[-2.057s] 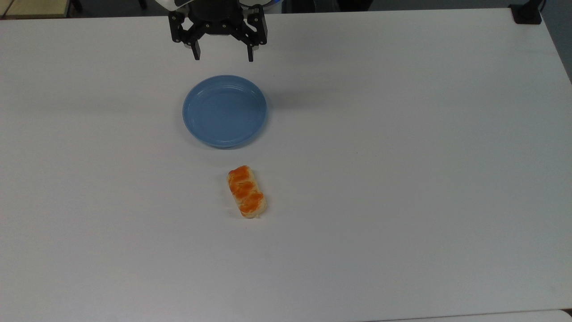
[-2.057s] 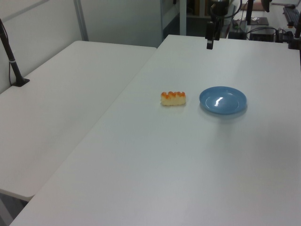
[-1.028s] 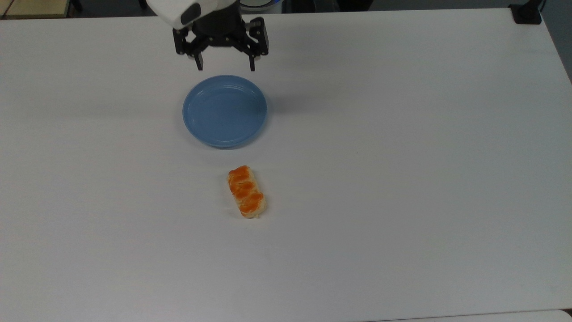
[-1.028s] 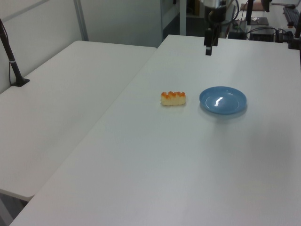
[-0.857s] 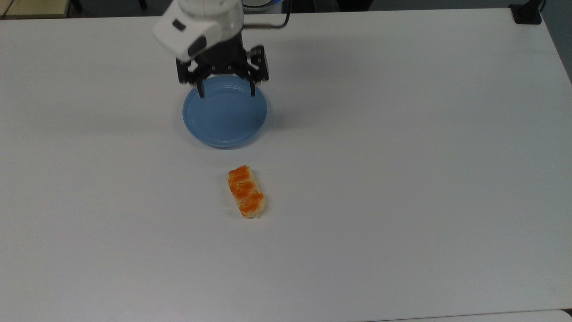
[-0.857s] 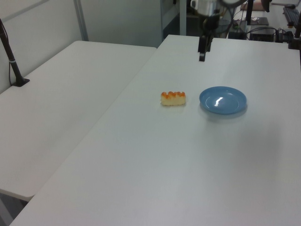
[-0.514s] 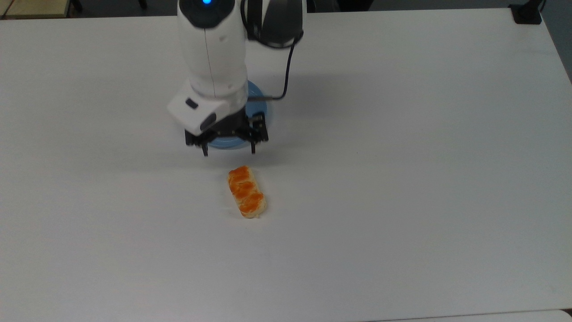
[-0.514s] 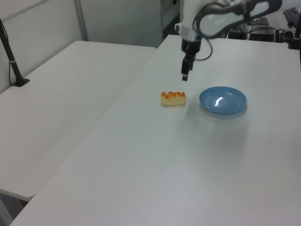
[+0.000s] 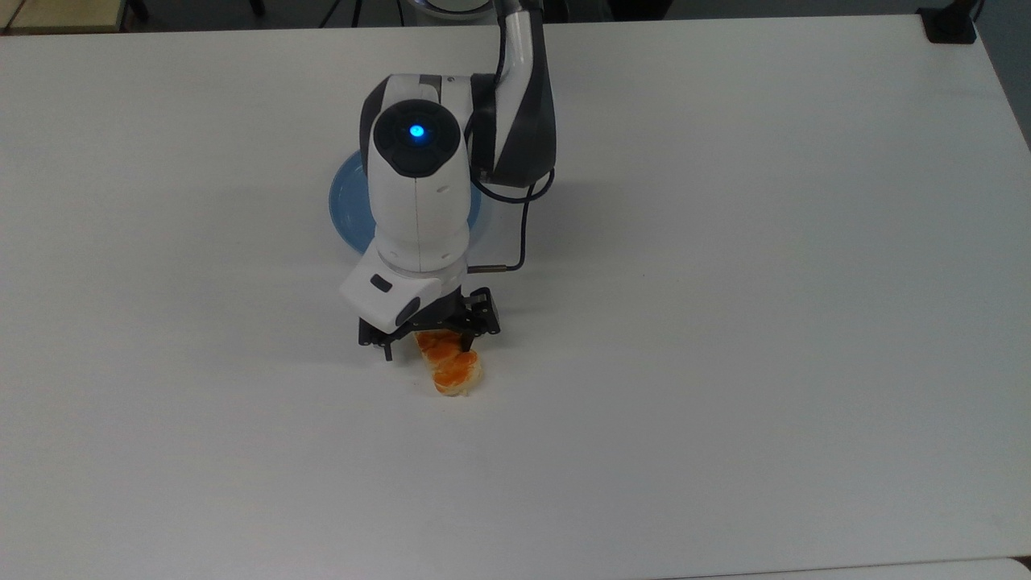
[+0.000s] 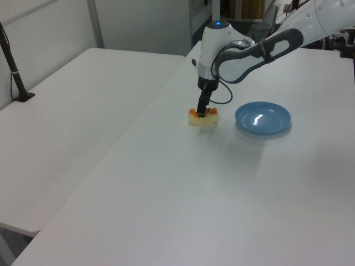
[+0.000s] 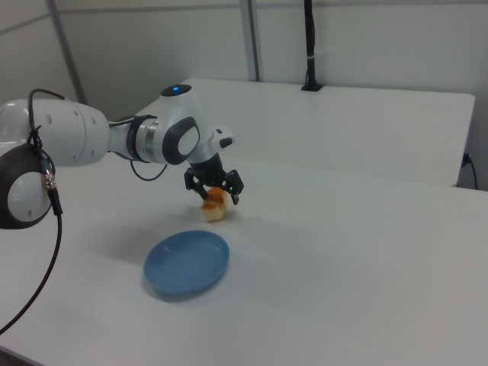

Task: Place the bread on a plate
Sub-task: 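Lower the gripper onto the orange-topped bread roll and close it, then lift the bread roll and carry it over the blue plate, then lower the bread onto the plate and open the gripper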

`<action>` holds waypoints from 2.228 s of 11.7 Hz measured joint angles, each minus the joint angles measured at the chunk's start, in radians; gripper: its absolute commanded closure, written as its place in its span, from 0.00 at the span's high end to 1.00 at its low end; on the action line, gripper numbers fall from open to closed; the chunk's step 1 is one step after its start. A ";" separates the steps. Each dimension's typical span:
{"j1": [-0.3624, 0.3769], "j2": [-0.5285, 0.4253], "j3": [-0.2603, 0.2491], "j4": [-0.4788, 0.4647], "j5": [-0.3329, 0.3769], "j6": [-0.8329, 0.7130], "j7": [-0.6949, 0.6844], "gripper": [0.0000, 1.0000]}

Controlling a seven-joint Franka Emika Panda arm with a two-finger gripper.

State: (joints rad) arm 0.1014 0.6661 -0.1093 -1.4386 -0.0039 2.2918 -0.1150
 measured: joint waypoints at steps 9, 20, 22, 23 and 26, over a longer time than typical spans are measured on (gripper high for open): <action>0.019 0.007 -0.002 0.018 0.000 0.000 0.008 0.16; -0.017 -0.471 -0.044 -0.404 0.002 -0.231 -0.231 0.25; -0.025 -0.510 -0.047 -0.479 0.001 -0.233 -0.233 0.27; -0.033 -0.511 -0.047 -0.493 0.001 -0.233 -0.233 0.28; -0.040 -0.509 -0.047 -0.530 -0.017 -0.233 -0.235 0.33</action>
State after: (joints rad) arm 0.0610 0.1567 -0.1563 -1.9682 -0.0204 2.0592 -0.3502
